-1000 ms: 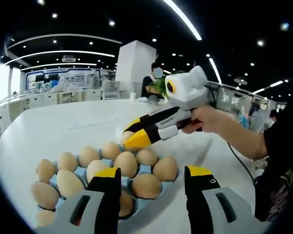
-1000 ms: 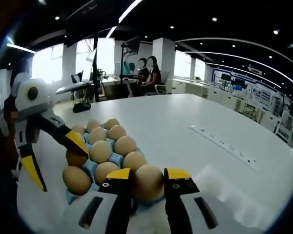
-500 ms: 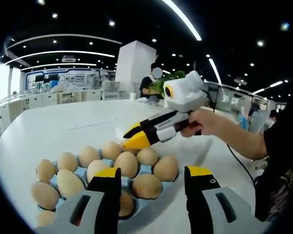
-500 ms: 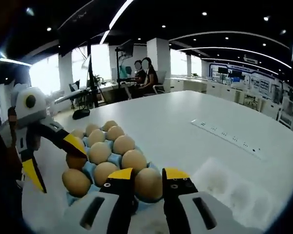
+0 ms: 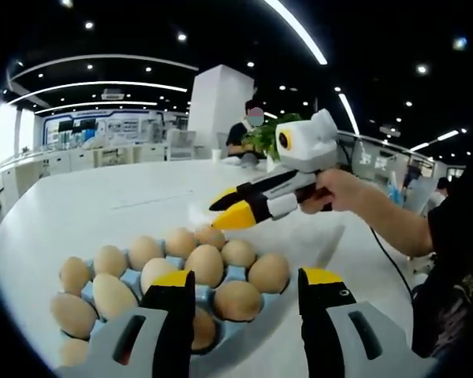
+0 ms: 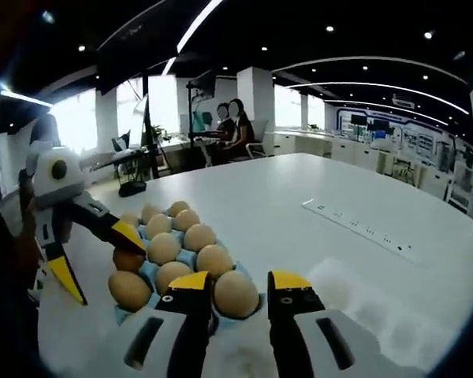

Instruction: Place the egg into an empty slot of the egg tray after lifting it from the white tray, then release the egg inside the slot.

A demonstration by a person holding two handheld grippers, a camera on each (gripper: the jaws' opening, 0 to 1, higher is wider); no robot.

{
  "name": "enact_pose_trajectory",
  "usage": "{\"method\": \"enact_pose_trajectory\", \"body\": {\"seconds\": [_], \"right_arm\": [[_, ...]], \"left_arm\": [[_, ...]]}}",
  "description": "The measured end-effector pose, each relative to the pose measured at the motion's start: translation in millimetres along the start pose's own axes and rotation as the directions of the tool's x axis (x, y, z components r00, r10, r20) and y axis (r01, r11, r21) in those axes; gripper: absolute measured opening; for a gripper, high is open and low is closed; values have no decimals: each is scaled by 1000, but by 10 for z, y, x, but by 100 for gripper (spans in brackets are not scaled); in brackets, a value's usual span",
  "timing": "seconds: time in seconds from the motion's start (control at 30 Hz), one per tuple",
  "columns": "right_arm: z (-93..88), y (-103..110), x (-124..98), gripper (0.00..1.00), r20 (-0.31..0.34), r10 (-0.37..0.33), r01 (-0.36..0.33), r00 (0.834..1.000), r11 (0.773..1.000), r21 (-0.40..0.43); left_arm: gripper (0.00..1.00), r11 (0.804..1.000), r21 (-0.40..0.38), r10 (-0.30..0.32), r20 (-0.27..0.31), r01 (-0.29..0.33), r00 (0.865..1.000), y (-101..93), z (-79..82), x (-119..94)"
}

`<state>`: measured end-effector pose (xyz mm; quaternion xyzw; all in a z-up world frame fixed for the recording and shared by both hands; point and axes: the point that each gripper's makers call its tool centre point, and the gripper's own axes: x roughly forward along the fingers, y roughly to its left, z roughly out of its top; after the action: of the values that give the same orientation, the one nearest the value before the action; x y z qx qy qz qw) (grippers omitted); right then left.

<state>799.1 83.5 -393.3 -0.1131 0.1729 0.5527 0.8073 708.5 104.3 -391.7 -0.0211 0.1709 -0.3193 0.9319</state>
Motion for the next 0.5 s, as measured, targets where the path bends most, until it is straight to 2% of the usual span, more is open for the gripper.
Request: {"method": "enact_pose_trajectory", "body": {"seconds": [0.13, 0.5], "right_arm": [[-65, 59, -130, 32, -14, -2, 2, 1000, 1000, -22], [-242, -57, -502, 40, -28, -47, 46, 999, 999, -24]], "left_arm": [[54, 1000, 2, 6, -7, -5, 1000, 1, -7, 2], [55, 1000, 11, 15, -15, -15, 1000, -36, -2, -3]]}}
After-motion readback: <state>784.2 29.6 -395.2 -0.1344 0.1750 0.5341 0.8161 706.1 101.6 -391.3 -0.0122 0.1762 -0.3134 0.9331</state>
